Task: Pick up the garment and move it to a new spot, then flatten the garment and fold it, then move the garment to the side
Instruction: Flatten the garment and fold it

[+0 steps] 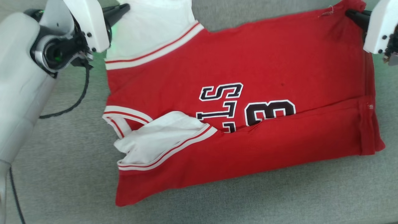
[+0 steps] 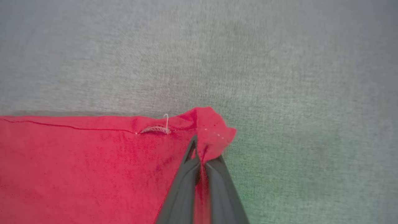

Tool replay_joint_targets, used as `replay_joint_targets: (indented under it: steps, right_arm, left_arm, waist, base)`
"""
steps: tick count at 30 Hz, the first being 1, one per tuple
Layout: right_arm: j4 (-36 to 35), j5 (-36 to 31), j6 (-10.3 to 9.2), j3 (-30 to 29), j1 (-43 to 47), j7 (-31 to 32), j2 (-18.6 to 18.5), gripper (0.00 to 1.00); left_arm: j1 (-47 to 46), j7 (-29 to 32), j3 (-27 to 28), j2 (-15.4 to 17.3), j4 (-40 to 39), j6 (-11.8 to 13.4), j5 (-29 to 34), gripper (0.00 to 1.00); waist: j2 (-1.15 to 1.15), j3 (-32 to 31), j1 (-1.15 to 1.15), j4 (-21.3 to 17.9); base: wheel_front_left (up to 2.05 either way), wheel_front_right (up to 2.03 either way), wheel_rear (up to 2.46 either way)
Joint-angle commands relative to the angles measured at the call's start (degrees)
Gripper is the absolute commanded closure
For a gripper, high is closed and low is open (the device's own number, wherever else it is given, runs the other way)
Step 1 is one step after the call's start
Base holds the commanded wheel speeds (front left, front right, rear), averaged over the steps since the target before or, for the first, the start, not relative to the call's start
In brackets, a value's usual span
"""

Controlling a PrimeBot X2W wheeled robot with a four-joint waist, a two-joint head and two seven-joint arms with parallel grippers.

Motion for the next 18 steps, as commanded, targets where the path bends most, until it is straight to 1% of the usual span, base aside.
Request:
replay_joint_targets:
  steps: [1,5,9,10,11,12,16,18]
  right_arm:
    - [-0.63,0.74,-0.02,-0.18,0.85,-1.58,-0.69,1.00]
    - [-3.23,2.19,-0.02,0.34,4.65,-4.60,-2.82,1.00]
    - [-7.39,4.24,-0.01,0.66,10.56,-5.79,-5.53,1.00]
    - [-8.55,4.69,-0.02,0.62,12.35,-5.99,-6.36,1.00]
    - [-10.72,5.39,-0.02,0.19,16.29,-6.64,-8.14,1.00]
    - [-12.03,5.71,-0.01,0.07,18.29,-6.86,-8.82,1.00]
    - [-16.76,6.59,-0.02,-2.01,26.80,-8.01,-11.88,1.00]
    - [-18.91,6.93,-0.02,-3.67,31.10,-8.41,-12.84,1.00]
  left_arm:
    - [0.92,-1.36,0.56,0.46,-1.49,0.13,-0.95,1.00]
    - [6.12,-5.30,0.71,2.79,-8.84,0.13,-3.61,1.00]
    - [12.60,-9.23,-0.45,6.95,-17.53,0.12,-4.82,1.00]
    - [14.56,-10.51,-0.51,8.13,-19.88,0.12,-5.27,1.00]
    - [18.66,-13.36,-0.71,10.30,-24.08,0.12,-5.69,1.00]
    - [20.84,-14.76,-0.79,11.61,-26.25,0.12,-5.79,1.00]
    - [29.50,-20.83,-1.27,15.41,-34.05,0.12,-6.46,1.00]
    - [33.45,-23.91,-1.58,16.74,-37.49,0.37,-6.05,1.00]
  waist:
    - [0.00,-2.61,0.00,0.87]
    - [0.00,-7.41,0.00,2.01]
    - [0.00,-11.89,0.00,3.31]
    - [0.00,-12.78,0.00,3.55]
    - [0.00,-14.45,0.00,4.10]
    - [0.00,-15.08,0.00,4.26]
    - [0.00,-17.13,0.00,5.27]
    - [0.00,-17.51,0.00,5.71]
  base:
    - [0.00,0.00,0.00]
    - [0.00,0.00,0.00]
    - [0.00,0.00,0.00]
    - [0.00,0.00,0.00]
    - [0.00,0.00,0.00]
    - [0.00,0.00,0.00]
    - [0.00,0.00,0.00]
    - [0.00,0.00,0.00]
